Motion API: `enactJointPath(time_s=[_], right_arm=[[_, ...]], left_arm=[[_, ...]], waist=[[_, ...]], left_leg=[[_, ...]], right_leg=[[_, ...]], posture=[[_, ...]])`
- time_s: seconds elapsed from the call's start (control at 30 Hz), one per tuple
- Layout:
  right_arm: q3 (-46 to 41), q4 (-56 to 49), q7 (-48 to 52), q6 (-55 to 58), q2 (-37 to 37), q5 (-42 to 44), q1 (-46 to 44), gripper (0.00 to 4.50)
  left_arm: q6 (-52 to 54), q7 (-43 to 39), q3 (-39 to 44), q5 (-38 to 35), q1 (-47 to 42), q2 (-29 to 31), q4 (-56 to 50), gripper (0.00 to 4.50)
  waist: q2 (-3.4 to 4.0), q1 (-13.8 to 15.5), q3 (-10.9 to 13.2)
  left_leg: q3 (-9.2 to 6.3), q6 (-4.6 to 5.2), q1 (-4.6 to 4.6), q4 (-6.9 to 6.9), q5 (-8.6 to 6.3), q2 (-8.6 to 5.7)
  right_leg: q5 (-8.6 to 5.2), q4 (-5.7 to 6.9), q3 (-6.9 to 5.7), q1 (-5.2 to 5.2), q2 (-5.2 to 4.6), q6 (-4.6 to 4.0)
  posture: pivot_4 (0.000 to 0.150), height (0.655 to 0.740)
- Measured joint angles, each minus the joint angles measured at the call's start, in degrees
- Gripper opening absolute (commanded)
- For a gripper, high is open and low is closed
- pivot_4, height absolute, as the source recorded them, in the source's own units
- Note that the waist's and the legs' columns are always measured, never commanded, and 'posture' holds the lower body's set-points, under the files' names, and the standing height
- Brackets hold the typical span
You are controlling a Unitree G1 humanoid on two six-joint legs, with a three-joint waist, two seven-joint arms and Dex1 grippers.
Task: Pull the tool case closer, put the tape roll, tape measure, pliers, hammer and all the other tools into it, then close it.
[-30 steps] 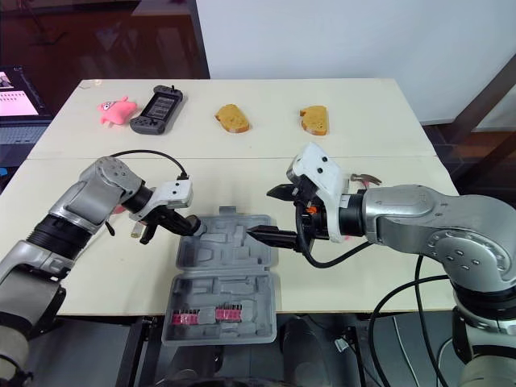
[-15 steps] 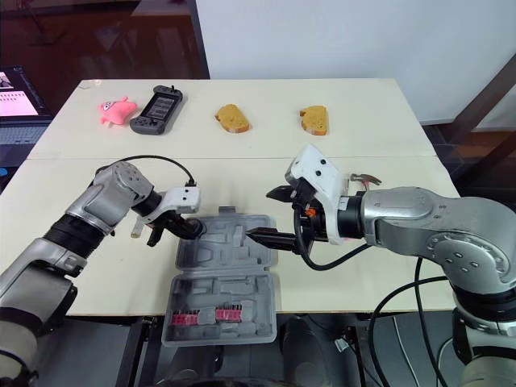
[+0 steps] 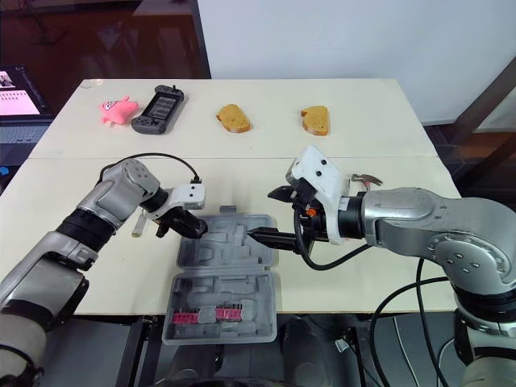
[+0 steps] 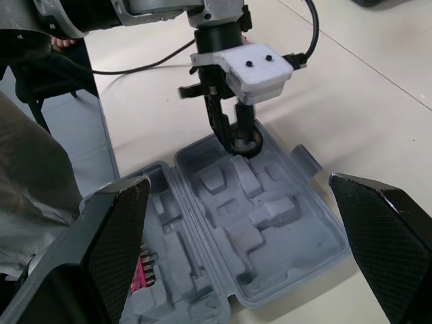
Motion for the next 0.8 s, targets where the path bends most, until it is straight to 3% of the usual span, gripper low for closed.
enactJointPath(time_s=[0.23,0.37,0.5,0.6,0.67,0.8], right_arm=[[0.07,-0.02,0.94,-0.36,-0.15,-0.34,-0.06,4.5],[0.8,-0.1,2.94,-2.29,-0.2,-3.82,-0.36,4.5],[2.82,-0.07,5.44,-4.44,-0.19,-8.84,-0.72,4.5],[3.92,0.03,7.48,-5.52,-0.07,-11.47,-1.07,4.5],[4.37,0.39,8.7,-5.88,-0.05,-12.68,-1.34,4.5],[5.04,1.0,10.72,-5.86,-0.06,-14.1,-2.98,4.5]], left_arm=[[6.45,-2.21,7.67,-6.56,0.67,5.05,-9.24,1.88],[5.58,1.17,17.91,-13.34,7.45,6.68,-13.75,1.88],[3.42,7.75,24.68,-17.94,17.2,3.98,-15.01,1.88],[3.8,10.52,27.9,-21.74,21.9,2.18,-15.04,1.02],[2.36,12.5,29.37,-22.63,24.44,1.86,-15.09,0.11],[-0.83,15.1,30.16,-23.34,28.49,0.32,-15.49,0.11]], waist=[[0.01,-0.25,0.0],[0.05,-0.07,-0.03],[0.05,-0.02,-0.03],[0.04,0.1,-0.03],[0.04,0.07,-0.03],[0.05,0.07,-0.03]], left_leg=[[0.0,0.0,0.01,-0.01,0.0,0.01],[0.0,0.0,0.05,0.01,0.0,0.01],[-0.01,0.0,0.04,0.04,0.0,0.01],[-0.01,0.0,0.02,0.08,0.0,0.01],[-0.01,0.0,0.03,0.07,0.0,0.01],[-0.01,0.0,0.04,0.07,0.0,0.01]], right_leg=[[0.0,0.01,0.01,-0.02,0.0,0.0],[0.0,0.01,0.01,0.02,-0.01,0.0],[0.0,0.02,-0.01,0.03,-0.01,0.0],[0.0,0.01,-0.02,0.03,-0.02,0.0],[0.0,0.02,-0.02,0.03,-0.02,0.0],[0.0,0.02,-0.02,0.04,-0.02,0.0]], posture=[[0.15,0.74],[0.15,0.74],[0.15,0.74],[0.15,0.74],[0.15,0.74],[0.15,0.74]])
